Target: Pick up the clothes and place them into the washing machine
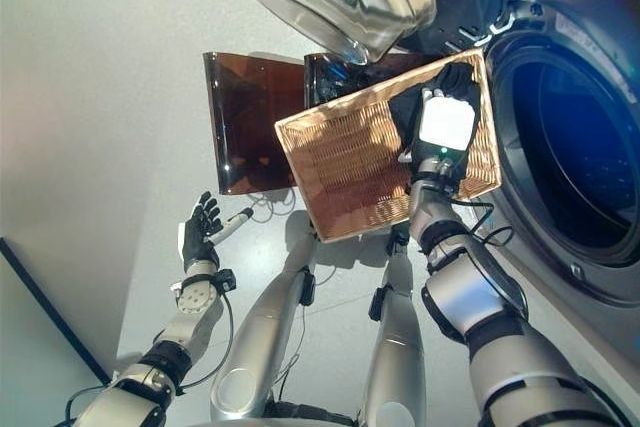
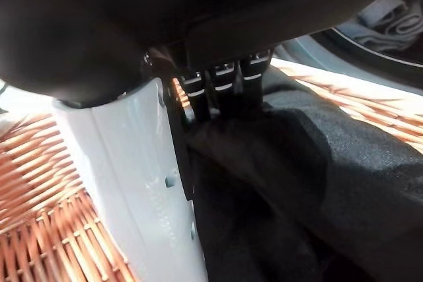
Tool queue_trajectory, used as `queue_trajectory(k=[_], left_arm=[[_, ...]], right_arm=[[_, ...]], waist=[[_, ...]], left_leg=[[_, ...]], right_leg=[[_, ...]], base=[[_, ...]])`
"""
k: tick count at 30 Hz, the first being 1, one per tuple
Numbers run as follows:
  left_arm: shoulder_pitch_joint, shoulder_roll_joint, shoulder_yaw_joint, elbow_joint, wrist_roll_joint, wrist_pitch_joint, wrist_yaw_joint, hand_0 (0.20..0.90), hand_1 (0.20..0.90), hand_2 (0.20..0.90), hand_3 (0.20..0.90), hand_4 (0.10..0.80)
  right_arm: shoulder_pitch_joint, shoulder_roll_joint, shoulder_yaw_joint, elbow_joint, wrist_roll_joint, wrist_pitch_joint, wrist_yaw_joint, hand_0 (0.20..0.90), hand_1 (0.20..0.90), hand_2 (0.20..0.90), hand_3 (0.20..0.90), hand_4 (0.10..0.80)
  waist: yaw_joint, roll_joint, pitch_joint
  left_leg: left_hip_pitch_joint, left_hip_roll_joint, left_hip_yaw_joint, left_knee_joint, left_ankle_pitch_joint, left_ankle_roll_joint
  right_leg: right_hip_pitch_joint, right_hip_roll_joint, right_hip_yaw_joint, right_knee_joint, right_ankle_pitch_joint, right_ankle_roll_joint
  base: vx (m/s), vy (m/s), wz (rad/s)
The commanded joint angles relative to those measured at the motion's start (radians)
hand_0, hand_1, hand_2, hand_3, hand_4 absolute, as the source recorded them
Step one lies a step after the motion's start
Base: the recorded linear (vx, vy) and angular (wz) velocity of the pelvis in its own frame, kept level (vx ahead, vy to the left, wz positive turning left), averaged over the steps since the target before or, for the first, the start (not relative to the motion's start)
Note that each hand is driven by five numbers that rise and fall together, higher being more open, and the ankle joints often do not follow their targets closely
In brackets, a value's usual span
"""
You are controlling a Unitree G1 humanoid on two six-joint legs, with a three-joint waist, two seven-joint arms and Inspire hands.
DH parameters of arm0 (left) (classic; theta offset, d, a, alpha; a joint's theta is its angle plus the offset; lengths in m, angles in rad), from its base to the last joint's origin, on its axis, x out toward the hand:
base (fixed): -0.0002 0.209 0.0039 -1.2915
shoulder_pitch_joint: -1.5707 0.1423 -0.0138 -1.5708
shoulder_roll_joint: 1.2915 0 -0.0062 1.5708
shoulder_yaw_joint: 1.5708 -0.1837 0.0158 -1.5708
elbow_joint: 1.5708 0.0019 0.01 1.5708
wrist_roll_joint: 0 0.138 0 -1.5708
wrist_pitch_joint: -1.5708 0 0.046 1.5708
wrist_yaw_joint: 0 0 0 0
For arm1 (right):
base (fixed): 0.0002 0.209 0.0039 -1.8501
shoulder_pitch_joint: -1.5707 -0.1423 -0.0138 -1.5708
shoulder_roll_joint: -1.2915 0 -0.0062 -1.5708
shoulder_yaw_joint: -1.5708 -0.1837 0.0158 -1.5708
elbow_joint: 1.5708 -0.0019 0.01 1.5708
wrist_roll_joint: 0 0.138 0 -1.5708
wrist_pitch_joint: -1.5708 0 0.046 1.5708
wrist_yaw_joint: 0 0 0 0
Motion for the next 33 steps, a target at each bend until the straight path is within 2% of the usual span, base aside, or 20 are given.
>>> queue_trajectory(k=[1, 13, 25, 29, 33], left_arm=[[0.005, 0.049, 0.021, -0.058, -0.026, -0.053, 0.03, 0.9, 0.9, 0.9, 0.9, 0.8], [0.021, 0.06, 0.049, -0.075, -0.028, -0.058, 0.027, 0.9, 0.9, 0.9, 0.9, 0.8], [0.024, 0.059, 0.062, -0.064, -0.025, -0.056, 0.034, 0.9, 0.9, 0.9, 0.9, 0.8], [0.023, 0.054, 0.072, -0.042, -0.023, -0.048, 0.04, 0.9, 0.9, 0.9, 0.9, 0.8], [0.041, 0.045, 0.094, -0.015, -0.022, -0.026, 0.054, 0.9, 0.9, 0.9, 0.9, 0.8]], right_arm=[[-0.128, -0.073, 0.052, 0.011, -0.026, 0.008, 0.031, 0.2, 0.2, 0.2, 0.2, 0.3], [-0.147, -0.106, 0.07, -0.004, -0.073, 0.023, 0.036, 0.2, 0.2, 0.2, 0.2, 0.3], [-0.13, -0.111, 0.014, -0.055, -0.033, 0.012, -0.004, 0.2, 0.2, 0.2, 0.2, 0.3], [-0.08, -0.095, -0.067, -0.204, 0.122, -0.091, -0.012, 0.2, 0.2, 0.2, 0.2, 0.3], [0.1, -0.069, -0.204, -0.493, 0.517, -0.329, 0.039, 0.2, 0.2, 0.2, 0.2, 0.3]], waist=[[0.043, 0.075, 0.005], [0.047, 0.075, -0.002], [0.044, 0.074, -0.016], [0.029, 0.061, -0.024], [-0.008, 0.03, -0.036]], left_leg=[[0.0, -0.037, -0.015, -0.067, 0.046, -0.123], [-0.007, -0.04, -0.02, -0.067, 0.044, -0.124], [0.002, -0.037, -0.012, -0.067, 0.038, -0.124], [0.017, -0.033, -0.004, -0.067, 0.033, -0.123], [0.04, -0.027, 0.006, -0.067, 0.024, -0.121]], right_leg=[[-0.043, 0.027, 0.008, 0.068, 0.02, 0.002], [-0.046, 0.023, 0.003, 0.066, 0.019, 0.004], [-0.04, 0.024, 0.007, 0.067, 0.015, 0.003], [-0.029, 0.03, 0.01, 0.068, 0.014, 0.002], [-0.01, 0.036, 0.014, 0.067, 0.011, 0.001]], base=[[-0.015, 0.007, 0.03], [0.0, 0.002, 0.01], [0.0, 0.003, 0.01], [0.02, 0.014, -0.04], [0.038, -0.007, -0.1]])
